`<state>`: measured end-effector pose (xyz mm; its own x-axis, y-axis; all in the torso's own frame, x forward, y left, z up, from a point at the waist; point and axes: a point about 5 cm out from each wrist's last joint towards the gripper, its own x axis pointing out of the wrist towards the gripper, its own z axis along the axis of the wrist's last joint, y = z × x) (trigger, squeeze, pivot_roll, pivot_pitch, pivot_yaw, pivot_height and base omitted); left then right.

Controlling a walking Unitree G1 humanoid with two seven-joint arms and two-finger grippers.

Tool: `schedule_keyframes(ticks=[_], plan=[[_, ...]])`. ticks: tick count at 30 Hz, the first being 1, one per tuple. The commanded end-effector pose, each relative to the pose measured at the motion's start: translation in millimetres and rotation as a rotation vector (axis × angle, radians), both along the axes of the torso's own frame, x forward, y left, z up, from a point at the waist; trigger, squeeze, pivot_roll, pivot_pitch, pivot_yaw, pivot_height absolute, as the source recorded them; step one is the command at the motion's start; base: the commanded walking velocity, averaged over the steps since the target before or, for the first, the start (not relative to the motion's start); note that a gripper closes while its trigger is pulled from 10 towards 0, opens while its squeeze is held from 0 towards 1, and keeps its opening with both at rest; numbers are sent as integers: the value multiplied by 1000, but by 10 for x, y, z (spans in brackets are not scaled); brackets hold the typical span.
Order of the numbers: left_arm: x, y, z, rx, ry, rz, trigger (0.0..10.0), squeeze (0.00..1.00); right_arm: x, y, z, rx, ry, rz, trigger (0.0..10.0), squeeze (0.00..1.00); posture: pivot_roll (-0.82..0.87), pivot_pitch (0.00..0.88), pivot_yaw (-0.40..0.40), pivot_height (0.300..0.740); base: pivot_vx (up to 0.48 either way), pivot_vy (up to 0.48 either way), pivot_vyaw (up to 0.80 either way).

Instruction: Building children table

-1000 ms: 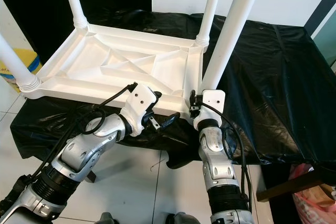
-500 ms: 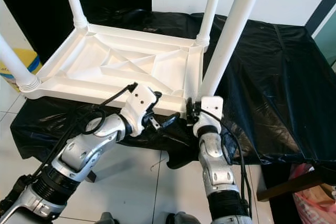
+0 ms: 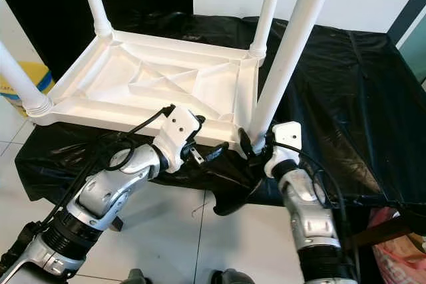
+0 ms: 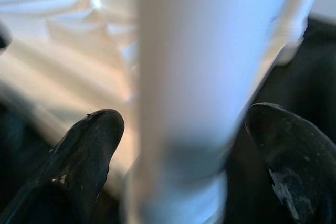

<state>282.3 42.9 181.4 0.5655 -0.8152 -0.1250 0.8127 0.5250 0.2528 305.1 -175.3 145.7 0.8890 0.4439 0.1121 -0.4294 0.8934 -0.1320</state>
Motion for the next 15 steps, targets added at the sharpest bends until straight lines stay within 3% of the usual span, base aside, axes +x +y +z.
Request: schedule_keyframes(ticks=[1, 6, 7, 8, 15], plan=[[-47, -65, -25, 29, 16, -107, 10000, 0, 40, 28, -13, -20, 18, 58, 10000, 0, -10, 98, -58, 740, 0, 0, 0], [-44, -73, -20, 32, 11, -108, 10000, 0, 176, 98, 0, -77, 17, 98, 10000, 0, 0, 99, -56, 740, 0, 0, 0], [-39, -69, -13, 35, 2, -101, 10000, 0, 216, 132, -13, -90, 23, 107, 6039, 0, 8, 99, -58, 740, 0, 0, 0], [-33, -59, -4, 38, -10, -91, 10000, 0, 237, 153, -36, -97, 33, 110, 0, 0, 17, 100, -63, 740, 0, 0, 0], [-14, -9, -2, 50, -47, -50, 10000, 0, 186, 94, -134, -98, 80, 124, 0, 0, 15, 107, -61, 740, 0, 0, 0]])
